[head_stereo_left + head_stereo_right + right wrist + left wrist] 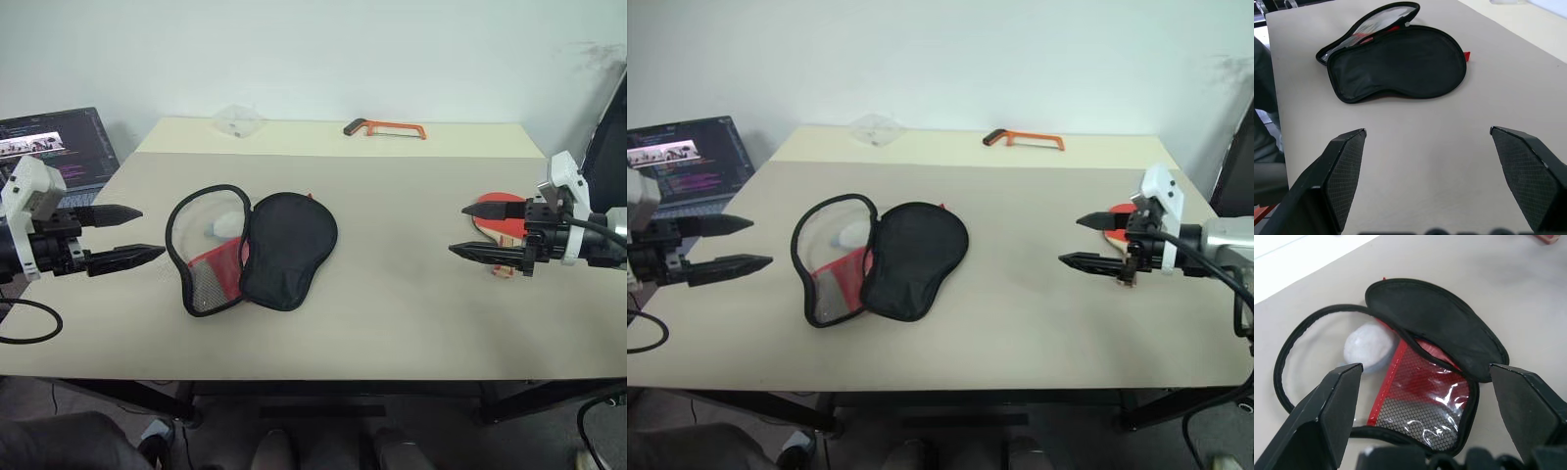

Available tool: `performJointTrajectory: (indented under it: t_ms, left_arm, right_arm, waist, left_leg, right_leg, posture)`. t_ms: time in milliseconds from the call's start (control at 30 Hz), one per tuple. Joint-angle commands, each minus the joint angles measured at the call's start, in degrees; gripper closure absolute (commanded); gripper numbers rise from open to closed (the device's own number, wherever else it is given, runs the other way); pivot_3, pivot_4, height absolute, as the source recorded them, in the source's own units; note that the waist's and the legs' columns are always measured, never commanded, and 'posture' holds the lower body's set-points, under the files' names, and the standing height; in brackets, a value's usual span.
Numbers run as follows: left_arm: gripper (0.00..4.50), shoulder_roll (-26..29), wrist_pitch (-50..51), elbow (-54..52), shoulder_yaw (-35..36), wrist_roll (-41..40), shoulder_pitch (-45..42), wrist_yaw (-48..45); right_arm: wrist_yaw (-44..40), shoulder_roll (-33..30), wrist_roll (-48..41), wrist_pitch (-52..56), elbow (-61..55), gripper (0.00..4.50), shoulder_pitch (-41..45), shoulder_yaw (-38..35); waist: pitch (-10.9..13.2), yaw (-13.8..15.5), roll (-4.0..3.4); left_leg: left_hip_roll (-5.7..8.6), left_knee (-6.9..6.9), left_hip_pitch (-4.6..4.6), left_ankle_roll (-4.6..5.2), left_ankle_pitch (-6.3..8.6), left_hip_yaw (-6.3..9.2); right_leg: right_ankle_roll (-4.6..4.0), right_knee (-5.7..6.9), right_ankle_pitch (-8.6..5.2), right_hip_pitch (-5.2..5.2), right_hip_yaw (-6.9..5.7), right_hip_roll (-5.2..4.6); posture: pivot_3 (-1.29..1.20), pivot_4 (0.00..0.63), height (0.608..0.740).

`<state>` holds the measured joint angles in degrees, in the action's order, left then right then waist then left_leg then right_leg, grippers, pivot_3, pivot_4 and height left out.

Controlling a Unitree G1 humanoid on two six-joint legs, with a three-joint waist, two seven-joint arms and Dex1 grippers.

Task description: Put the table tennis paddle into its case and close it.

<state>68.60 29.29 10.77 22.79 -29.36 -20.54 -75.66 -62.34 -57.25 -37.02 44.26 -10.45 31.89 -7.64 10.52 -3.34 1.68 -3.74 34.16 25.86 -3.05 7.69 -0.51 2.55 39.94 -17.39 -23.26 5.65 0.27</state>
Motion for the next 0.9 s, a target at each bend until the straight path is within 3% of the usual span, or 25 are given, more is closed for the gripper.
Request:
performJointTrajectory:
  t_ms: [33, 333, 533, 700, 900]
  left_arm:
    - [0.0, 1.03, -1.5, 0.37, 1.35, 0.28, -1.73, 0.84]
    - [0.0, 0.82, -1.68, 3.59, -0.49, 2.03, -3.75, 2.15]
    - [0.0, -7.22, 2.57, 11.82, -2.57, 7.94, -10.29, 22.38]
    - [0.0, -15.04, 14.77, 1.61, 3.41, 3.69, -1.85, 32.49]
    - [0.0, -20.33, 22.43, -10.45, 8.31, -1.63, 5.76, 37.37]
  right_arm:
    - [0.64, 0.4, -0.48, -0.97, -2.16, 0.03, -0.13, -1.82]
    - [1.82, 2.97, -0.27, -1.93, -2.55, 0.03, 0.67, -1.26]
    - [3.2, 4.12, -1.23, -1.89, -4.82, 0.03, -1.09, -2.32]
    - [5.09, 6.37, -1.78, -0.18, -6.55, 0.03, -0.35, -0.72]
    - [4.23, 6.85, -1.69, 1.17, -6.92, 0.03, 1.44, 2.26]
  waist:
    - [0.0, 0.01, 0.0]
    - [0.0, 0.0, 0.0]
    - [-0.01, 0.24, 0.01]
    - [0.01, -0.12, 0.05]
    - [-0.01, 0.05, 0.24]
  left_leg:
    - [0.0, 0.0, 0.0, 0.0, 0.0, 0.0]
    - [0.0, 0.02, -0.01, 0.0, 0.0, -0.01]
    - [0.0, 0.06, -0.01, 0.01, 0.0, 0.1]
    - [0.01, 0.12, 0.03, 0.0, 0.0, -0.01]
    - [-0.06, 0.12, 0.04, 0.0, 0.0, 0.23]
  right_leg:
    - [0.0, 0.0, 0.0, 0.0, 0.0, 0.0]
    - [0.03, 0.01, 0.02, 0.01, 0.02, 0.02]
    - [0.32, 0.05, 0.18, 0.07, -0.05, 0.07]
    - [0.45, 0.05, 0.28, 0.06, 0.07, 0.02]
    - [0.38, 0.08, 0.26, 0.08, -0.09, 0.12]
  posture:
    - [0.0, 0.15, 0.74]
    - [0.0, 0.15, 0.74]
    - [0.0, 0.15, 0.74]
    - [0.0, 0.15, 0.74]
    - [0.0, 0.15, 0.74]
